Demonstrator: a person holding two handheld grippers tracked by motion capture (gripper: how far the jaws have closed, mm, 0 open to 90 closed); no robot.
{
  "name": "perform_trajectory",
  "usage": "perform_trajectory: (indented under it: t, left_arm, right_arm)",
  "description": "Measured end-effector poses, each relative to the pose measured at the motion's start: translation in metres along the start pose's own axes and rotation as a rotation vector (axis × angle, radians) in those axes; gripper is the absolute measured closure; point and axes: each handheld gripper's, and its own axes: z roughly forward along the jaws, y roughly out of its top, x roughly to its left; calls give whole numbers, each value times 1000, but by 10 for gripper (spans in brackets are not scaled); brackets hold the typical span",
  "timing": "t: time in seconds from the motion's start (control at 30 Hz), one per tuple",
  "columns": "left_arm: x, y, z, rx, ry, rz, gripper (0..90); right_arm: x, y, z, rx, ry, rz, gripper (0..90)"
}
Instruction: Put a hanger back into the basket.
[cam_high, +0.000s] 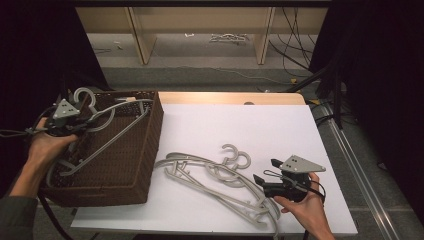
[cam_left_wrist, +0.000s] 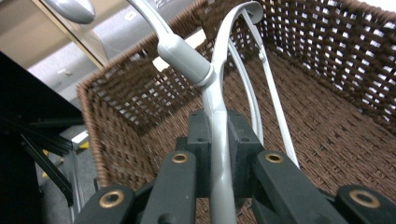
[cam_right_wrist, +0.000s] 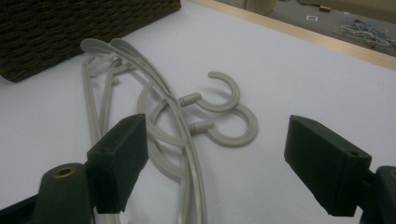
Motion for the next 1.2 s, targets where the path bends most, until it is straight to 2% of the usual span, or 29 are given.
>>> perform_trajectory:
  t: [0.13, 0.33, 0.37, 0.47, 0.5, 0.53, 0.57, 0.7, 0.77, 0.87, 0.9, 0.93, 1.0, 1.03, 1.1, 1.13, 1.2]
  left_arm:
    - [-4, -5, 8, 26, -10, 3, 818]
    - [-10, -12, 25, 78, -31, -30, 816]
    - [-11, -13, 28, 99, -31, -18, 815]
    - [-10, -15, 31, 128, -34, -16, 813]
    - [-9, -17, 34, 149, -44, -37, 813]
    - [-9, -17, 34, 149, -44, -37, 813]
    - [-8, -18, 35, 179, -42, -30, 813]
    - [-6, -21, 39, 208, -12, -50, 792]
    - [-5, -21, 39, 214, -3, -45, 789]
    - [-2, -22, 35, 204, 2, -82, 789]
    - [-2, -22, 35, 204, 2, -82, 781]
    - [-1, -21, 31, 185, 20, -102, 770]
    - [-1, -21, 28, 174, 24, -107, 761]
    - [-2, -18, 22, 150, 37, -116, 731]
    - [-3, -16, 18, 138, 38, -114, 684]
    - [-5, -14, 14, 121, 39, -123, 684]
    - [-8, -10, 5, 87, 44, -153, 609]
  right_arm:
    - [-1, 0, 0, 0, -2, 3, 226]
    - [-1, -1, 0, -1, -2, 5, 226]
    - [-1, 0, 0, 12, 1, 11, 226]
    - [-1, -1, 1, 4, 3, 5, 226]
    - [-1, -1, 2, 5, 5, 6, 226]
    - [0, -1, 2, 8, 7, 11, 226]
    - [0, -1, 2, 7, 8, 11, 224]
    - [-1, -2, 2, 6, 8, 4, 224]
    - [-1, -2, 2, 7, 8, 5, 223]
    - [-1, -2, 2, 17, 4, 6, 223]
    - [-1, -2, 2, 17, 4, 8, 223]
    - [-1, -2, 3, 16, 4, 7, 224]
    - [-1, -3, 3, 8, 7, 7, 223]
    - [-1, -3, 4, 8, 8, 7, 223]
    - [-1, -3, 4, 8, 7, 7, 222]
    - [-1, -3, 4, 10, 9, 13, 222]
    - [0, -3, 4, 12, 10, 15, 222]
